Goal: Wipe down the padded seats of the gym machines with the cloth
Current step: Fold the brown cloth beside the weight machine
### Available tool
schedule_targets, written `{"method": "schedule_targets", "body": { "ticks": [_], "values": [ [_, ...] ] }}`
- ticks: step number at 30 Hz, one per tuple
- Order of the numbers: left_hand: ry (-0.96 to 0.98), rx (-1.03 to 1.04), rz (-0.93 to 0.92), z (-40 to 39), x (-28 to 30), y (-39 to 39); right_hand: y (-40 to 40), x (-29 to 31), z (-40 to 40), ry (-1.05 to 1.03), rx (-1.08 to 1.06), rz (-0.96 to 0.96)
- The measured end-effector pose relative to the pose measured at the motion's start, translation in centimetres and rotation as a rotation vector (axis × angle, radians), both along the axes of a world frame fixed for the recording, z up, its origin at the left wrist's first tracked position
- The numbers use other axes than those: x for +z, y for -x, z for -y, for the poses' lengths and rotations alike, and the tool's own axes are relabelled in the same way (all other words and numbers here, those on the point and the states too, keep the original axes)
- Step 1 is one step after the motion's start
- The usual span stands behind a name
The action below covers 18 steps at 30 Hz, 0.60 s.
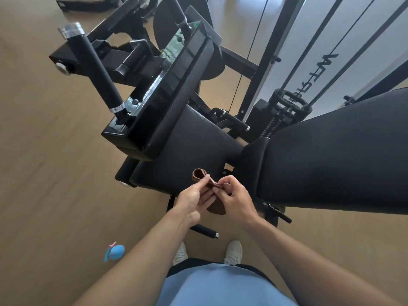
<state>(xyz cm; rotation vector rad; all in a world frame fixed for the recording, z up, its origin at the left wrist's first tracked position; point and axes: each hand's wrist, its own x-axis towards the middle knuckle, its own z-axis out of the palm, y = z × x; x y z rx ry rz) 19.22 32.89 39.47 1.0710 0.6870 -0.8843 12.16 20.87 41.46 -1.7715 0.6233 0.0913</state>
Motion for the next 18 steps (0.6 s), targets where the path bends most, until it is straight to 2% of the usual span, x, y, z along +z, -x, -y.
{"method": "schedule_targets", "body": {
  "ticks": [2, 4, 6, 8, 9, 11, 13, 18],
  "values": [
    [-0.117, 0.058, 0.09, -0.5, -1.2, -0.6, -0.3, 0.3, 0.4, -0.095, 0.017, -0.022],
    [-0.218, -0.007, 0.231, -1.7, -2.4, -1.7, -0.6, 0.7, 1.1, -0.213, 0.071, -0.04],
    [-0.134, -0.331, 0.361, -3.3, -3.7, -2.7, -1.1, 1.0, 2.3, -0.29, 0.137, -0.063],
    [-0.032, -0.692, 0.411, -4.5, -4.1, -3.1, -1.8, 0.8, 3.6, -0.317, 0.17, -0.107],
    [-0.009, -0.726, 0.416, -4.7, -4.2, -3.2, -2.2, 0.7, 4.1, -0.312, 0.159, -0.127],
    [-0.055, -0.562, 0.437, -4.6, -3.9, -3.6, -3.0, -0.1, 5.1, -0.253, 0.07, -0.152],
    [-0.21, -0.394, 0.474, -4.2, -3.7, -4.1, -3.8, -1.0, 5.4, -0.172, -0.014, -0.181],
    [-0.393, -0.431, 0.596, -3.9, -2.5, -6.1, -6.6, -3.5, 4.4, -0.134, -0.139, -0.134]
  ]
}}
